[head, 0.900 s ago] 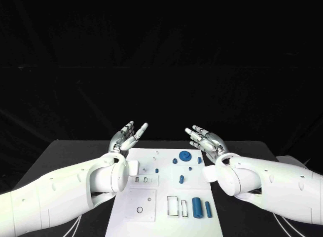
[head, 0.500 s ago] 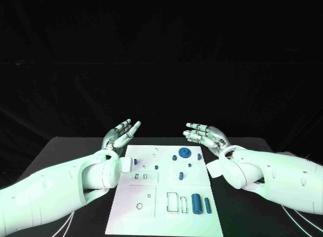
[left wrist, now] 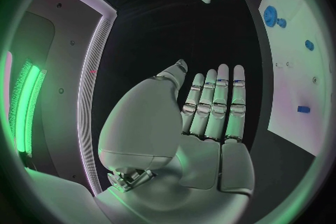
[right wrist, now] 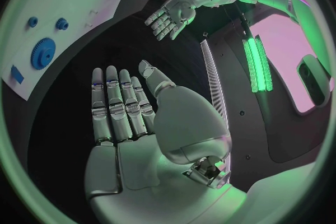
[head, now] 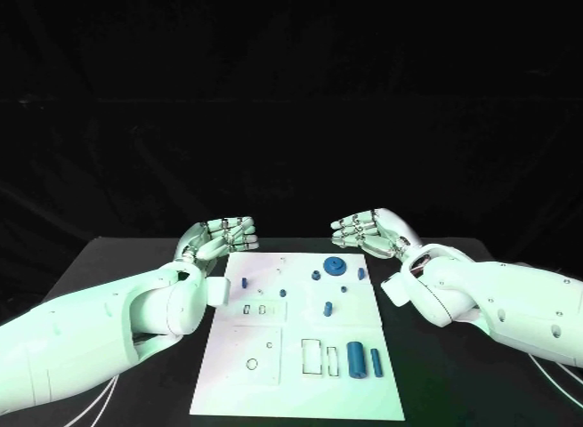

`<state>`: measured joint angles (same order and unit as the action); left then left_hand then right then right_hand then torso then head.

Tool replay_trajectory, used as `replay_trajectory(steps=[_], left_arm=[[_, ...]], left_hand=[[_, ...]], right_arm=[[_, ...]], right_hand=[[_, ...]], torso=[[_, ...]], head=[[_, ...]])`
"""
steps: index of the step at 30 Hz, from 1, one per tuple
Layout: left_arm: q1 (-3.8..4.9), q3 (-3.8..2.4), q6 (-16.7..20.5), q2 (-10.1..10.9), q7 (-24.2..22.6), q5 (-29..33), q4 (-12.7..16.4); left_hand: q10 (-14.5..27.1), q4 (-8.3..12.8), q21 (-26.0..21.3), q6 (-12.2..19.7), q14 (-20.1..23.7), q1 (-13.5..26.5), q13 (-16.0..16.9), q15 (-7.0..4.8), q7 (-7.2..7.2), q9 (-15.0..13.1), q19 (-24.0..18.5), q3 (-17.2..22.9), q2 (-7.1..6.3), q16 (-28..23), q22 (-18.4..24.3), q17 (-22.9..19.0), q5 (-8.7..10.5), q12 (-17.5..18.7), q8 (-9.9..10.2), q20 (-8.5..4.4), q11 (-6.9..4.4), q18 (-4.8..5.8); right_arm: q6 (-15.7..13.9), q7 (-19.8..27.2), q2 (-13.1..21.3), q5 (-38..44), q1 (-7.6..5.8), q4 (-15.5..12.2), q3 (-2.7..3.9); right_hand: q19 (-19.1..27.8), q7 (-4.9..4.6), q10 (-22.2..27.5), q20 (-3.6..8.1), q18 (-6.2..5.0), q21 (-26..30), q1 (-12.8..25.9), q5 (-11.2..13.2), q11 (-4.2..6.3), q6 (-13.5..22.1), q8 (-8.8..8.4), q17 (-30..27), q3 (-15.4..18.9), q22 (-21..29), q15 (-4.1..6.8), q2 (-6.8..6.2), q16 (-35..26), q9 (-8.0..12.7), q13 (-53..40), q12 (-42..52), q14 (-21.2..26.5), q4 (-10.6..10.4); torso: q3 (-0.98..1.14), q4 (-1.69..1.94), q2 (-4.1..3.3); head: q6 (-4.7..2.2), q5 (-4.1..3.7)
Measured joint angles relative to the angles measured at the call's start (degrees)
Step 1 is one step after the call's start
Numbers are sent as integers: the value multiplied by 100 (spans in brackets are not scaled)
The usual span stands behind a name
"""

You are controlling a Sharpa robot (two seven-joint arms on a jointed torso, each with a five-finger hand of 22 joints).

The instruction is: Assemble the parts on the task board

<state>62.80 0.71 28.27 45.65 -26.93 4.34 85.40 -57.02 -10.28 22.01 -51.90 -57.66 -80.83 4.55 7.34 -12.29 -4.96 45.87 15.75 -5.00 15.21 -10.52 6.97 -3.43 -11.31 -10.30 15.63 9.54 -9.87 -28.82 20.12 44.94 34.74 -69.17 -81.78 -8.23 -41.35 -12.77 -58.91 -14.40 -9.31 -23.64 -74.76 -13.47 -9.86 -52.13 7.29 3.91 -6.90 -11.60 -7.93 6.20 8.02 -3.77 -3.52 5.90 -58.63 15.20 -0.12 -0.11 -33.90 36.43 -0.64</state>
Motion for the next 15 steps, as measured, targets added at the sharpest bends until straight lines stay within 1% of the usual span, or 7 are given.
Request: replay_trajectory(steps=[3,7,10,11,12,14,15], left_arm=[[44,0,-122,127,87,-137,133],[102,0,-266,304,208,-328,379],[154,0,-355,455,290,-458,591],[169,0,-378,501,315,-489,663],[186,0,-400,550,338,-518,740],[226,1,-445,663,385,-577,920],[240,1,-462,708,402,-599,990]], left_hand=[[-279,101,136,-169,-271,-65,-11,-93,64,42,137,41,-65,64,-50,63,0,0,0,-101,-82,1],[-543,177,272,-324,-517,-111,-12,-199,132,47,260,85,-111,192,-106,155,0,0,0,-163,-163,2],[-697,198,381,-432,-667,-111,-6,-267,167,47,335,106,-111,314,-158,234,0,0,0,-213,-217,2],[-743,209,434,-465,-740,-108,-2,-281,176,47,374,118,-114,376,-182,274,0,0,0,-233,-239,3],[-801,220,486,-516,-805,-99,6,-306,188,45,406,127,-122,449,-206,320,0,0,0,-265,-256,2],[-851,250,576,-561,-871,-77,10,-352,215,38,466,127,-144,568,-254,393,0,0,0,-298,-290,3],[-869,258,619,-563,-896,-72,10,-377,217,34,493,135,-150,635,-277,437,0,0,0,-313,-308,3]], right_arm=[[151,-255,-5,604,-89,25,4],[417,-677,-49,1498,-217,68,7],[602,-1017,-118,2239,-324,119,9],[649,-1117,-137,2463,-355,136,10],[693,-1216,-153,2686,-385,153,12],[785,-1430,-188,3181,-440,181,13],[822,-1519,-208,3384,-461,195,13]], right_hand=[[-258,37,-265,100,1,-250,50,-96,68,-225,0,35,-121,-120,97,-111,33,-5,-12,-60,-344,58],[-574,122,-604,240,0,-603,85,-174,180,-470,0,135,-236,-304,251,-252,148,-25,-43,-60,-843,105],[-832,206,-856,373,-86,-907,131,-238,277,-635,0,269,-269,-466,390,-340,307,-44,-80,-60,-1291,93],[-1053,269,-1023,470,-86,-1171,158,-306,358,-764,0,426,-298,-621,484,-432,499,-64,-118,-59,-1646,105],[-1487,369,-1258,687,-86,-1635,230,-416,498,-943,0,738,-325,-876,701,-590,902,-94,-192,-38,-2198,98],[-1808,431,-1344,839,-88,-2059,337,-472,581,-1023,0,1147,-334,-1124,826,-693,1448,-113,-268,-38,-2474,90],[-1884,437,-1331,874,-88,-2199,356,-472,594,-1030,-25,1337,-349,-1216,851,-713,1719,-114,-298,-38,-2496,74]], torso=[[9,-7,-68],[22,-15,-175],[24,-17,-268],[24,-16,-308],[23,-15,-342],[22,-12,-409],[21,-8,-453]], head=[[5,8],[1,12],[-10,1],[-20,-8],[-26,-15],[-41,-32],[-51,-38]])
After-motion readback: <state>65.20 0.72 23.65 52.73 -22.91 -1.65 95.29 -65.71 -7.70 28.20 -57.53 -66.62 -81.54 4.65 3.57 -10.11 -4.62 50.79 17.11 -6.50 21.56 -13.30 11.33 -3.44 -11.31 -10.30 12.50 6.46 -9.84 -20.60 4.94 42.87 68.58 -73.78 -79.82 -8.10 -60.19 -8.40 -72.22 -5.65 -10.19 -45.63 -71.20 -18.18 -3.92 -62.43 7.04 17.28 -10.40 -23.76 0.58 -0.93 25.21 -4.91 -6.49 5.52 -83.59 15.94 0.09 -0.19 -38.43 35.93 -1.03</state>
